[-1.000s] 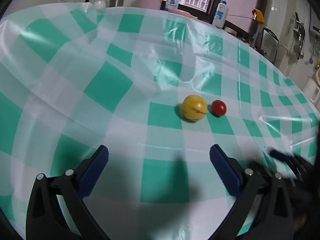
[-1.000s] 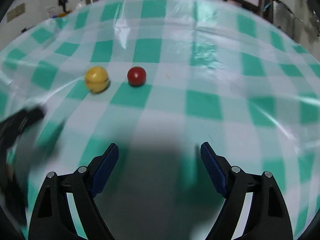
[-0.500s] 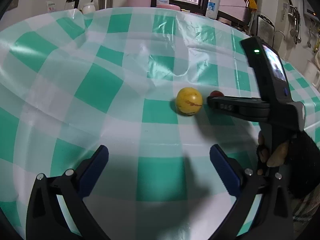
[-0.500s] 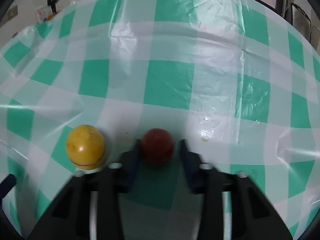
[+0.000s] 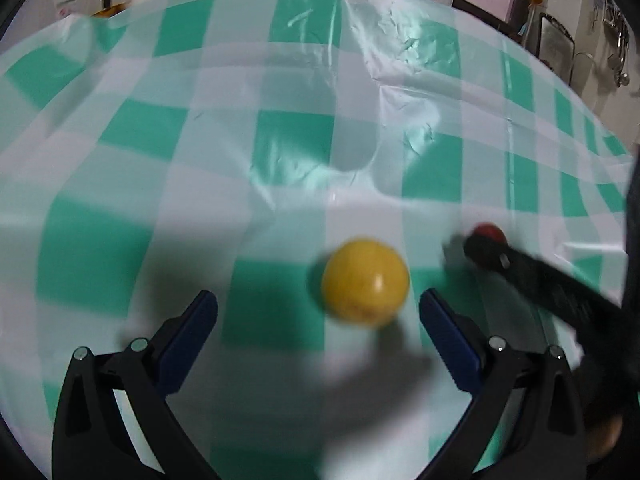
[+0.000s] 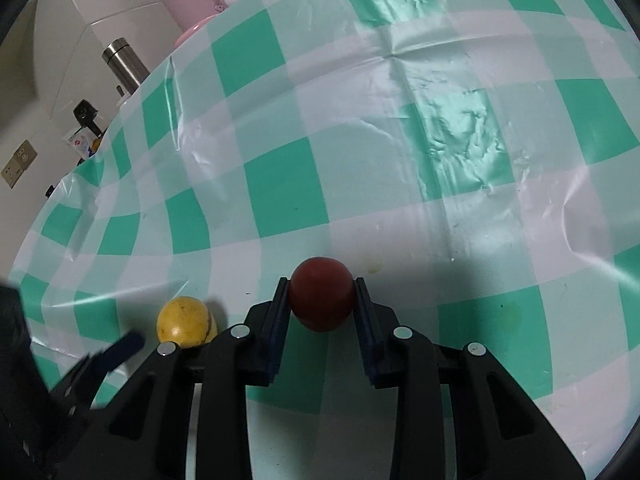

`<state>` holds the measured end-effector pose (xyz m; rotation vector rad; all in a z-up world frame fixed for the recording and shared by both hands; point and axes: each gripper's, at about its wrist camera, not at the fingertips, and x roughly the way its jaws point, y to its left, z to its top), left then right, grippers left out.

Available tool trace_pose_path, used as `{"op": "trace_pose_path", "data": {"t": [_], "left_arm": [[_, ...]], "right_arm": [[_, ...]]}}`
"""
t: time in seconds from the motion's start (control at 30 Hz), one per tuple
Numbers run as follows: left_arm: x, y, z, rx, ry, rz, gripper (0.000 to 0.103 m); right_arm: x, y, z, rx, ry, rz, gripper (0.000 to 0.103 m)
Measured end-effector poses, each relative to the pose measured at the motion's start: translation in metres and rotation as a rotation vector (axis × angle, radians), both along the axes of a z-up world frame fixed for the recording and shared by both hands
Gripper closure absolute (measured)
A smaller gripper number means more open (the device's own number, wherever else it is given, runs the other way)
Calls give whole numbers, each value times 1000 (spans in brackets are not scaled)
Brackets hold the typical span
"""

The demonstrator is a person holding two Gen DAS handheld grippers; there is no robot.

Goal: Organize fruits
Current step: 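Grasp the red tomato with the right tool while the left tool grasps the yellow fruit, then carry the yellow fruit with the left tool while the right tool carries the tomato to the box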

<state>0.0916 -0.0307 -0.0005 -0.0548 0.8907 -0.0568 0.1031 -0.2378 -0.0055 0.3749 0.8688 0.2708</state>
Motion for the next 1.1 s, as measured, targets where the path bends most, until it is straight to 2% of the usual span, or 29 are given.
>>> {"op": "trace_pose_path", "data": {"t": [0.03, 0.1, 0.13, 0.17, 0.2, 0.23, 0.27, 0.57, 0.77, 0.87, 1.1], "left_arm": [[5, -2, -3, 7, 14, -5, 13], [8, -5, -6, -12, 36, -43, 38], [4, -6, -5, -30, 19, -73, 45], [0, -7, -3, -26, -5, -88, 56], [-5, -10, -1, -9, -26, -94, 59], [-9, -12, -1, 24, -40, -87, 59], [-12, -11, 1, 15, -52, -94, 59], [-11, 12, -3, -124, -13, -83, 59], [-20, 12, 3, -95, -55, -87, 59], [-28, 12, 7, -86, -77, -56, 59], [-84, 27, 23, -41, -141, 36, 59]], "right_arm": [[-2, -3, 1, 4, 0, 0, 72], [-3, -1, 2, 13, -4, -2, 72], [-2, -1, 2, 15, -5, -1, 72], [-2, -3, 2, 16, -5, 2, 72], [-4, -5, 2, 16, -5, 3, 72], [-5, -5, 2, 16, -6, 3, 72], [-6, -7, 2, 17, -7, 1, 72], [-1, 0, -1, 12, 0, -11, 72], [0, -4, -2, 28, 2, -31, 72], [0, -7, -2, 31, 2, -45, 72], [-11, -8, 1, 22, 22, -60, 72]]}}
